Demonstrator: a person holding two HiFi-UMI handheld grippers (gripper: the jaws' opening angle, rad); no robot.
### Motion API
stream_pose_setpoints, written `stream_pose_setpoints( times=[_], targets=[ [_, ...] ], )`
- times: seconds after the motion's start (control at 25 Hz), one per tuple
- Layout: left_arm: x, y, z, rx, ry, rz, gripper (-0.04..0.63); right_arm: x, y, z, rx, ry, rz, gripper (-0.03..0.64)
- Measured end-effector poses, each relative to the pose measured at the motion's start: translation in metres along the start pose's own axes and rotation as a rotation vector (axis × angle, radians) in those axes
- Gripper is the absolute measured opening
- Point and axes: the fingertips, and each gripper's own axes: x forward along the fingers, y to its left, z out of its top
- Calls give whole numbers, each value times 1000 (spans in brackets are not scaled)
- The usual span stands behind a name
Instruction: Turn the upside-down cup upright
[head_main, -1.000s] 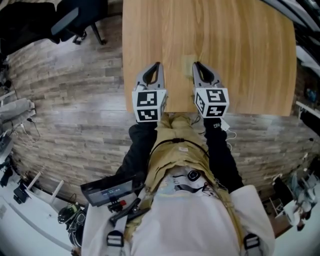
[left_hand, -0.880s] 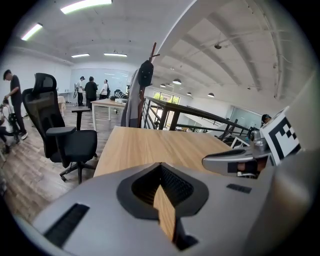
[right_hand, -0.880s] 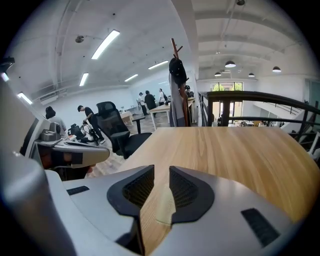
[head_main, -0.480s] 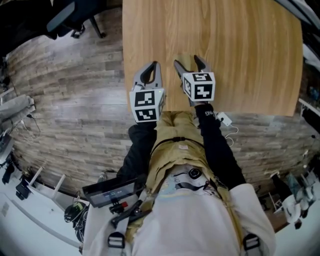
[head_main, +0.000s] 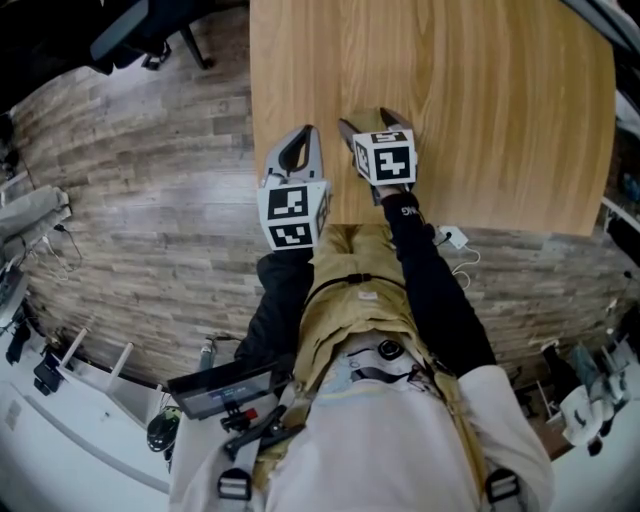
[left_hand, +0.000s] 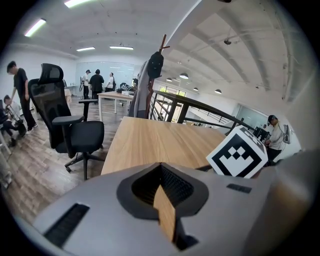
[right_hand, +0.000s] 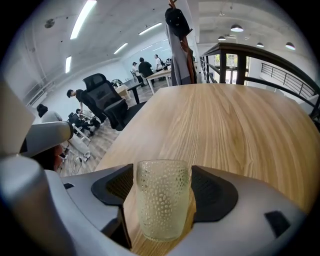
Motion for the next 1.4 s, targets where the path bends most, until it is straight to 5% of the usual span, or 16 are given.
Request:
stream_pose_setpoints(
  times=[0.68,1.16,1.4],
  targets=[
    [-5,0,-10,5,9,10,2,9,-3,-6,-58,13,10,361],
    [0,-3,-1,16,3,-3,2,-16,-2,45,-101,-289,33,360],
    [0,-12,-5,27,7,-2,2,-23,-6,45,-137,-358,43,360]
  ],
)
